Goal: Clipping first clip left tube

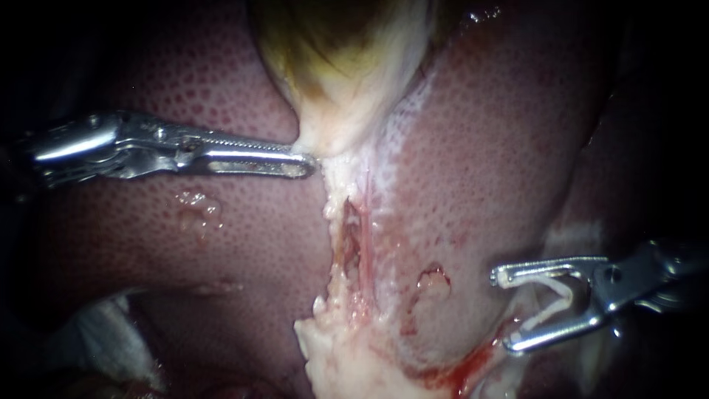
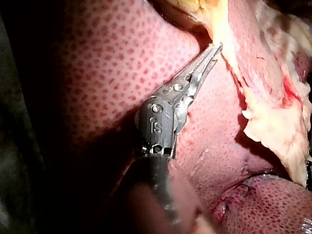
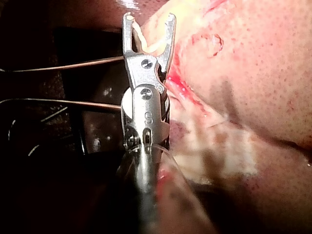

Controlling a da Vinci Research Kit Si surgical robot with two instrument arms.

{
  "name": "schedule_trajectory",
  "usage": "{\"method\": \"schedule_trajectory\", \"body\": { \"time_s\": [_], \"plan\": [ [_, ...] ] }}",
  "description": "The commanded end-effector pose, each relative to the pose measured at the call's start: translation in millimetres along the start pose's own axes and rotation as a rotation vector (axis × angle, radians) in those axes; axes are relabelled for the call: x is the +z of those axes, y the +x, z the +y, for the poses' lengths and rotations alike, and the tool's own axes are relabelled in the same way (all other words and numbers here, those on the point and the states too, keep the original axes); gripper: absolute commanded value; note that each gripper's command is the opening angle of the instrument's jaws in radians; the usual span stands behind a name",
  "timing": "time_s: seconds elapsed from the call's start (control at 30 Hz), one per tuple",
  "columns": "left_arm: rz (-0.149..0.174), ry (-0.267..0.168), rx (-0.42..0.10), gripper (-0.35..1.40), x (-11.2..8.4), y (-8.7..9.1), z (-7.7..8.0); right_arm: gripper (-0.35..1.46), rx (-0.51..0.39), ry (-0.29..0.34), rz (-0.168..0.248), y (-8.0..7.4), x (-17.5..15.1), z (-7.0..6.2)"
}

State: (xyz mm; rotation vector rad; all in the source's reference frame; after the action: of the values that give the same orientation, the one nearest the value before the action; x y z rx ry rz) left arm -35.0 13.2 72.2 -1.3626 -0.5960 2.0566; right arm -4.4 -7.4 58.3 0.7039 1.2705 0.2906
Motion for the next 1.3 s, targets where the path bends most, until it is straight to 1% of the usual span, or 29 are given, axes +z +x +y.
{"method": "schedule_trajectory", "body": {
  "time_s": [0.03,0.27,0.43,0.53,0.63,0.77,0.8,0.9,1.03,1.1,1.2,1.3],
  "plan": [
    [0.000,0.000,0.000,-0.35,0.0,0.0,0.0,0.53,0.000,0.000,0.000,0.0,0.0,0.0],
    [0.000,0.002,0.000,-0.35,-0.2,-0.1,0.2,0.53,0.000,-0.001,0.000,-0.1,0.1,0.3],
    [0.000,0.004,0.000,-0.35,-0.4,-0.1,0.3,0.53,-0.005,-0.008,-0.001,-1.3,0.5,0.7],
    [0.001,0.008,-0.001,-0.35,-0.4,0.0,0.3,0.54,-0.006,-0.008,-0.001,-1.4,0.9,1.0],
    [0.001,0.009,-0.001,-0.35,-0.7,0.1,0.4,0.54,-0.007,-0.008,-0.001,-1.5,1.0,0.9],
    [0.003,0.017,-0.006,-0.35,-1.8,0.9,0.4,0.54,-0.006,-0.007,-0.001,-1.3,0.9,0.8],
    [0.004,0.020,-0.015,-0.35,-2.2,1.3,0.3,0.54,-0.006,-0.007,-0.001,-1.3,0.9,0.8],
    [0.026,0.034,0.002,-0.35,-3.7,2.4,0.1,0.54,-0.006,-0.007,-0.001,-1.3,0.9,0.8],
    [0.063,0.050,0.008,-0.35,-5.8,3.7,0.1,0.54,-0.006,-0.007,-0.001,-1.3,0.9,0.8],
    [0.075,0.060,0.014,-0.35,-6.9,4.3,0.2,0.54,-0.006,-0.007,-0.001,-1.3,0.9,0.8],
    [0.086,0.065,0.020,-0.35,-7.9,4.7,0.4,0.54,-0.006,-0.007,-0.001,-1.3,0.9,0.8],
    [0.095,0.068,0.019,-0.35,-8.5,4.8,0.7,0.54,-0.006,-0.007,-0.001,-1.3,0.9,0.7]
  ]
}}
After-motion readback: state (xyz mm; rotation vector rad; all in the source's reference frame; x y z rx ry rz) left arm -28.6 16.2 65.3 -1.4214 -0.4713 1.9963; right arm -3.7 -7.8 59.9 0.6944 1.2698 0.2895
